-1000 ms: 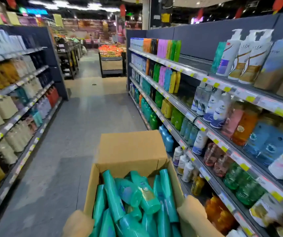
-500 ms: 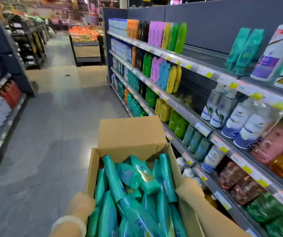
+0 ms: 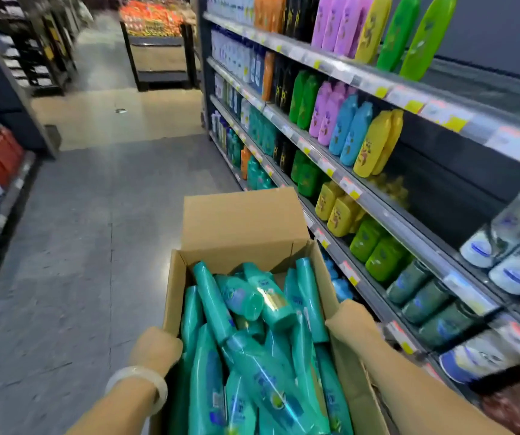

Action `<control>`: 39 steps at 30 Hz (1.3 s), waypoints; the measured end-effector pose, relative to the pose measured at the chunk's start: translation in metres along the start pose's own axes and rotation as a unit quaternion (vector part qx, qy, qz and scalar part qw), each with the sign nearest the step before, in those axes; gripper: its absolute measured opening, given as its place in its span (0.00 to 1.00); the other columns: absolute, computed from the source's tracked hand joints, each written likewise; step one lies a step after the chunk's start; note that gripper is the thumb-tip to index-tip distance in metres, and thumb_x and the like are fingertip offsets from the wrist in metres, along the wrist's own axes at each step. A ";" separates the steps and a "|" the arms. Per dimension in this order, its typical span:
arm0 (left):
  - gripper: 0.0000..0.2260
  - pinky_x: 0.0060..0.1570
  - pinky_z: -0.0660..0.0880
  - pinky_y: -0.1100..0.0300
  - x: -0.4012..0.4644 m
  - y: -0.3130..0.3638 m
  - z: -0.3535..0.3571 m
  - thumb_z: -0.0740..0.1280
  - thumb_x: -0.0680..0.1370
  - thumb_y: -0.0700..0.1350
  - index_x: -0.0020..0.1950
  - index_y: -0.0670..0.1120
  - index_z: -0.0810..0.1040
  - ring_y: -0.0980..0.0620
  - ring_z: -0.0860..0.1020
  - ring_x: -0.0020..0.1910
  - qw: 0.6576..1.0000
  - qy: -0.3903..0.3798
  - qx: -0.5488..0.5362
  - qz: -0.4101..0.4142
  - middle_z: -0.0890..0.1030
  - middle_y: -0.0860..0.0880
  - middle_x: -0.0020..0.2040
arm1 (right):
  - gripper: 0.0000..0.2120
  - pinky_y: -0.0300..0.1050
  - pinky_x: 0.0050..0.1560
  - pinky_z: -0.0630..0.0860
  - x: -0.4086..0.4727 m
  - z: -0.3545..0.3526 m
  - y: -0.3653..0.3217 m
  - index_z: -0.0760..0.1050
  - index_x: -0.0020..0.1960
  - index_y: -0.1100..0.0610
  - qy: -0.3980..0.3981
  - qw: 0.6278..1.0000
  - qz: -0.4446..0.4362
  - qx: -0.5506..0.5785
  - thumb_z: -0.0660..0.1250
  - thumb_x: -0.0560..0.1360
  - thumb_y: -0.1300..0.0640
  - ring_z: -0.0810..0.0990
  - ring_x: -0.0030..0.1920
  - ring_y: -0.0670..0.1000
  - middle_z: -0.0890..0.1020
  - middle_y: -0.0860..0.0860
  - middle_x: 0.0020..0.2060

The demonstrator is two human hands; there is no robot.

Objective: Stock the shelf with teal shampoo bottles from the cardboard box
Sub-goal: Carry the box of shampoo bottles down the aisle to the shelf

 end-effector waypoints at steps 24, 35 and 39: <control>0.05 0.41 0.71 0.55 0.288 0.030 0.142 0.64 0.73 0.36 0.47 0.37 0.76 0.41 0.76 0.43 0.993 -0.034 -0.001 -0.111 0.79 0.39 0.44 | 0.14 0.49 0.43 0.75 0.297 0.152 -0.083 0.75 0.49 0.63 -0.072 0.995 0.060 -0.019 0.66 0.73 0.51 0.79 0.48 0.61 0.80 0.61 0.49; 0.08 0.33 0.69 0.57 0.432 -0.011 0.312 0.62 0.73 0.34 0.33 0.40 0.71 0.43 0.74 0.36 0.991 -0.010 -0.031 -0.130 0.74 0.43 0.33 | 0.14 0.49 0.41 0.72 0.448 0.306 -0.063 0.73 0.47 0.64 -0.058 0.996 0.055 -0.028 0.67 0.75 0.52 0.77 0.49 0.62 0.77 0.61 0.45; 0.12 0.30 0.71 0.59 0.483 -0.027 0.372 0.61 0.74 0.34 0.30 0.42 0.68 0.46 0.72 0.32 0.990 -0.003 -0.037 -0.136 0.71 0.46 0.30 | 0.15 0.48 0.38 0.68 0.498 0.367 -0.055 0.75 0.48 0.66 -0.051 0.997 0.047 -0.021 0.66 0.76 0.53 0.77 0.47 0.62 0.80 0.62 0.48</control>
Point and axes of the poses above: each hand's wrist, its own x-axis towards the middle knuckle, its own z-axis out of the palm, y = z × x, the point moved 4 cm from there along x, towards the middle knuckle
